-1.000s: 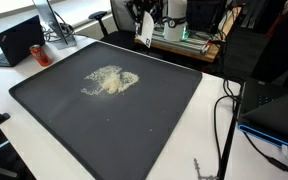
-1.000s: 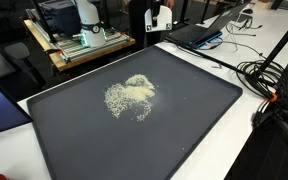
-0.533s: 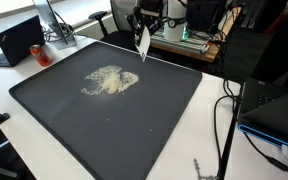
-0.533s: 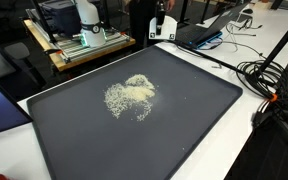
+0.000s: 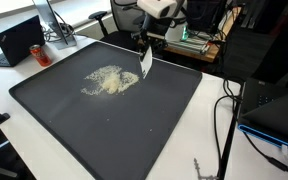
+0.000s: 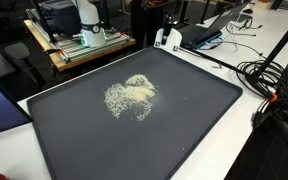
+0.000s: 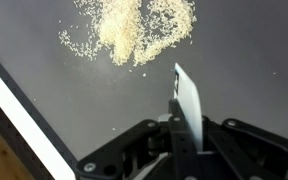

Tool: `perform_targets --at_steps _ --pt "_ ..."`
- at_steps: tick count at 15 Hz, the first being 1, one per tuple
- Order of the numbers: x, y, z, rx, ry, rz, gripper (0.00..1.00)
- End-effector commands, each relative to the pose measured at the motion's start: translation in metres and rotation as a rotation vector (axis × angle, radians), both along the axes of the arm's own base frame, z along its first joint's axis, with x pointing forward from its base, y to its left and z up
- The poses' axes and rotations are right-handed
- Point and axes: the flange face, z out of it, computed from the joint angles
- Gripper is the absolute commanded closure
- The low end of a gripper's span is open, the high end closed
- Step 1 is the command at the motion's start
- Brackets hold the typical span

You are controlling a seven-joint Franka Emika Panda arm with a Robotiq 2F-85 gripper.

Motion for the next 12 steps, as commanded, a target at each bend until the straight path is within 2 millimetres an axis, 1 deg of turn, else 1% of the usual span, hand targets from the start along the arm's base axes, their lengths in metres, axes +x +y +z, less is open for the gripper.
perform_targets --at_steps 1,4,7,8,10,12 --pt "0.019 0.019 -0.025 -0.061 0.007 -0.046 0.99" --pt "0.027 0.03 -0.044 -0.096 0.005 -0.081 0.99" --pt "0.033 0.039 -0.056 -0.137 0.005 -0.106 0.99" --pt "0.033 0.042 -0.059 -0.151 0.012 -0.115 0.99" --pt "0.031 0.045 -0.068 -0.2 0.08 -0.12 0.99" --pt "0.029 0.047 -0.071 -0.238 0.119 -0.121 0.99"
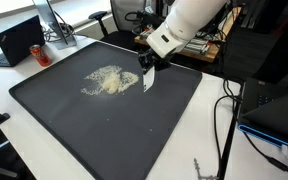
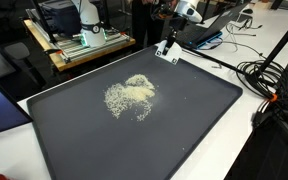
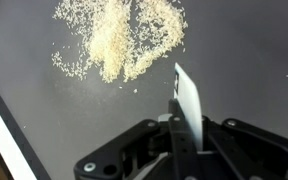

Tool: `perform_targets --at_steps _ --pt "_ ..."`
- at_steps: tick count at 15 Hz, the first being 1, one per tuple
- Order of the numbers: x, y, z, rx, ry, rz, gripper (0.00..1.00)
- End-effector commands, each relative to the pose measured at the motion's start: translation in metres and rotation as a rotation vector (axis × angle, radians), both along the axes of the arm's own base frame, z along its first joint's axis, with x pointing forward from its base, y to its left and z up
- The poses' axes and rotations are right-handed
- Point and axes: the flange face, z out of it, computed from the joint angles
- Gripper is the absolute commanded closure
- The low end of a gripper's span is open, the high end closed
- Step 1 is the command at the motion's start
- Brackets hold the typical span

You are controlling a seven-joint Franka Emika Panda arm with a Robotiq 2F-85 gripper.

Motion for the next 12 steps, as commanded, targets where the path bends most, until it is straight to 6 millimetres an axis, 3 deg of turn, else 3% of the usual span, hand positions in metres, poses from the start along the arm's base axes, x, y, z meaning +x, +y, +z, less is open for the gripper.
perform_targets --at_steps 1,12 --pt "0.003 0.007 -0.006 -0.073 0.071 -0.007 0.99" --pt "0.001 0.02 -0.027 -0.149 0.228 0.049 0.99"
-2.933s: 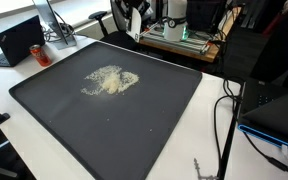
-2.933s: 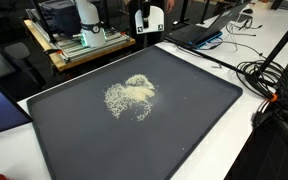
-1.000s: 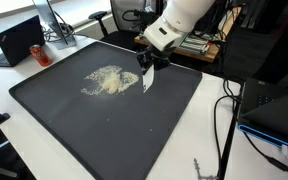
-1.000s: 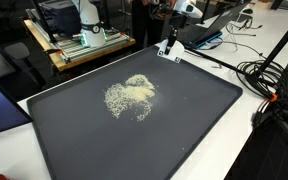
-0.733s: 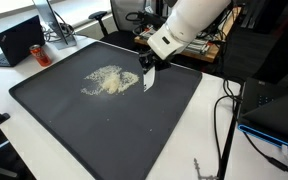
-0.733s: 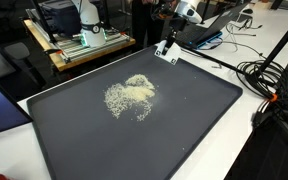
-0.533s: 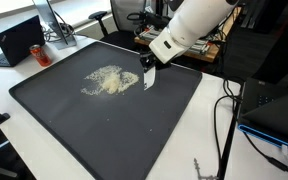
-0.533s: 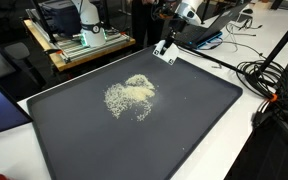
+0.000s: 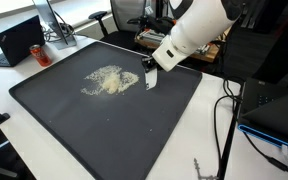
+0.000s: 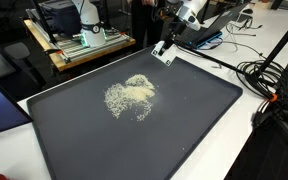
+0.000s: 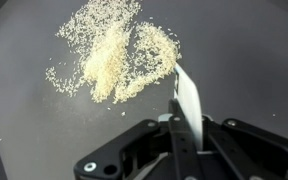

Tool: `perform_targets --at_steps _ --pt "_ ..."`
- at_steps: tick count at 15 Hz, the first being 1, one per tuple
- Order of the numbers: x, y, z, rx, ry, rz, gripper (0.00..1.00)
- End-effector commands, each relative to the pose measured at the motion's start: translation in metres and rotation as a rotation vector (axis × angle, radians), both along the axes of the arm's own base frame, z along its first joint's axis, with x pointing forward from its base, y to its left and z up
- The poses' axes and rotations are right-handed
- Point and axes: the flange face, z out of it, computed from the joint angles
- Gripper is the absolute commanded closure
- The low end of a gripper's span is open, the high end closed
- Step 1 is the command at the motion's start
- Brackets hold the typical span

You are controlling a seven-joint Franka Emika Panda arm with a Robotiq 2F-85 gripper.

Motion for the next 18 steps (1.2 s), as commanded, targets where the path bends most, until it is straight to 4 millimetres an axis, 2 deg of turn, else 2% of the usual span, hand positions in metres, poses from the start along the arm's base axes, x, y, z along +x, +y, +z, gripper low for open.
perform_targets --at_steps 1,10,14,18 --pt "0.002 0.01 -0.007 -0.039 0.068 0.012 0.99" --pt "-0.003 0.023 -0.02 -0.095 0.15 0.042 0.99" --pt "0.0 0.022 -0.011 -0.041 0.17 0.066 0.99" --pt "0.016 -0.009 0.013 0.112 0.155 0.071 0.99"
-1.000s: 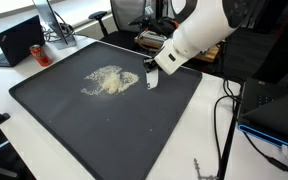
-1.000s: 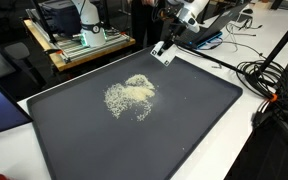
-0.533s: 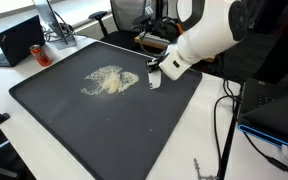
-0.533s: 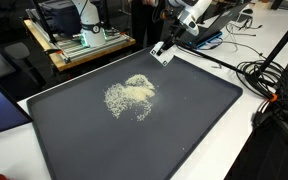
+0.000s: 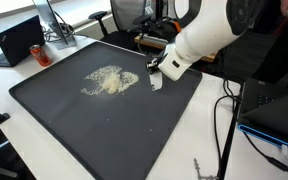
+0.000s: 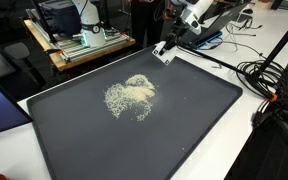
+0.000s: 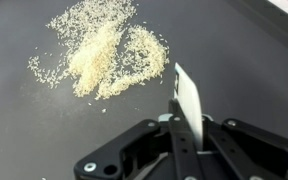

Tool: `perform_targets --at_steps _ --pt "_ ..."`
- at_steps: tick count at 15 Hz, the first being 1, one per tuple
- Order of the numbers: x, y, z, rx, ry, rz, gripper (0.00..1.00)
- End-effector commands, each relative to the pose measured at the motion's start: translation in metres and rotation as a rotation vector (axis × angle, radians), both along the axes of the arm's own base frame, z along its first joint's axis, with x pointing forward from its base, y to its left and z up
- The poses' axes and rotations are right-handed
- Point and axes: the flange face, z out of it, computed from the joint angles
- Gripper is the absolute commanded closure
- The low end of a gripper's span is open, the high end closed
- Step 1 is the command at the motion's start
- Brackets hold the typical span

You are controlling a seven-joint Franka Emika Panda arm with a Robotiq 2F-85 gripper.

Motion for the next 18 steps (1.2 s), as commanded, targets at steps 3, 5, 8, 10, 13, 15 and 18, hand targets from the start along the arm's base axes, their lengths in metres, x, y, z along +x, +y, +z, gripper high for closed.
perform_targets --at_steps 3,5,8,10,13,15,18 --pt "0.029 -0.06 0.04 0.266 -0.018 -0.033 0.99" --pt "0.038 -0.089 0.049 0.366 -0.028 -0.053 0.99" --pt "0.045 -0.136 0.062 0.478 -0.058 -0.099 0.99" --pt "0.047 -0.17 0.069 0.541 -0.078 -0.149 0.99" --pt "0.048 -0.222 0.078 0.618 -0.12 -0.268 0.99" --pt "0.048 -0.256 0.085 0.66 -0.171 -0.344 0.99" --pt "0.046 -0.298 0.097 0.709 -0.252 -0.457 0.99"
